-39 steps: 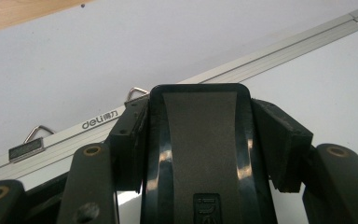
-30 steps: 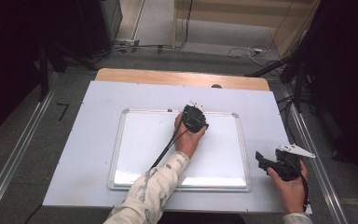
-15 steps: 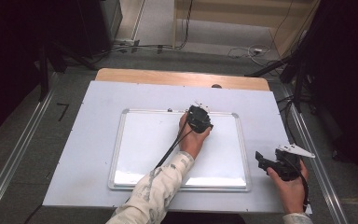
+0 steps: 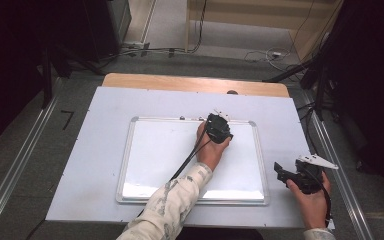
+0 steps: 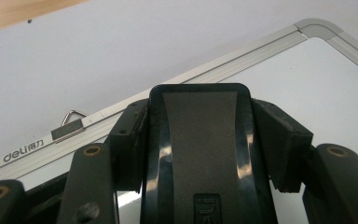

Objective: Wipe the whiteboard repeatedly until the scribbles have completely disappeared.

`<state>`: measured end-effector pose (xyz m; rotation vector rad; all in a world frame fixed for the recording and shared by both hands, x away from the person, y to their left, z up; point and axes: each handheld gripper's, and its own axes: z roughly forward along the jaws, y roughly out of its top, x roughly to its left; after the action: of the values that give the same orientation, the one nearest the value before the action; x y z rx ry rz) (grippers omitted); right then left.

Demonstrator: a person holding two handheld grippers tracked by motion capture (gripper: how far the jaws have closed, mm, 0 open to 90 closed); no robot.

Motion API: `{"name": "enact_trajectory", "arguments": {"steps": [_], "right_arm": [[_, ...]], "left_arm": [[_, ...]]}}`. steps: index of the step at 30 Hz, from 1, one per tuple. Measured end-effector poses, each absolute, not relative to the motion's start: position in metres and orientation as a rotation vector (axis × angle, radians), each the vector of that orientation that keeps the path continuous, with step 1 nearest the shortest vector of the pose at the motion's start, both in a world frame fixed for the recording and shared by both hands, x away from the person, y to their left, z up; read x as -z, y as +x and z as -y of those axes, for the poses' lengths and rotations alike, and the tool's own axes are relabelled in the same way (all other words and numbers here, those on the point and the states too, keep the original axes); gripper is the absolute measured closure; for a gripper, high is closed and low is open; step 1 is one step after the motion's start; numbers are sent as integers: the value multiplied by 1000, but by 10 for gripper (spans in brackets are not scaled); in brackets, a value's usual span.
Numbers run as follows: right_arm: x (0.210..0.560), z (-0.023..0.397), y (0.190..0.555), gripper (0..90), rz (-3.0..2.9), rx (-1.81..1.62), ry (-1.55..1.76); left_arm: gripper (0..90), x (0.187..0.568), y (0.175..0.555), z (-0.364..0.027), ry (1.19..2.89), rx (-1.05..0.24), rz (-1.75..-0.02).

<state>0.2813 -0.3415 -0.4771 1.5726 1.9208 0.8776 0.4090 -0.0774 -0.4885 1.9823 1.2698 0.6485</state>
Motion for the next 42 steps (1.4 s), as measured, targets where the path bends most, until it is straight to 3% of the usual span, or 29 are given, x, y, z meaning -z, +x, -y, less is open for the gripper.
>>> {"name": "enact_trajectory", "arguments": {"steps": [20, 42], "right_arm": [[479, 343, 280, 187, -1919, -870, 1579], [479, 343, 281, 187, -1923, -864, 1575]], "left_arm": [[415, 488, 410, 82, 2005, -639, -1249], [414, 489, 406, 51, 1977, -660, -1287]]}}
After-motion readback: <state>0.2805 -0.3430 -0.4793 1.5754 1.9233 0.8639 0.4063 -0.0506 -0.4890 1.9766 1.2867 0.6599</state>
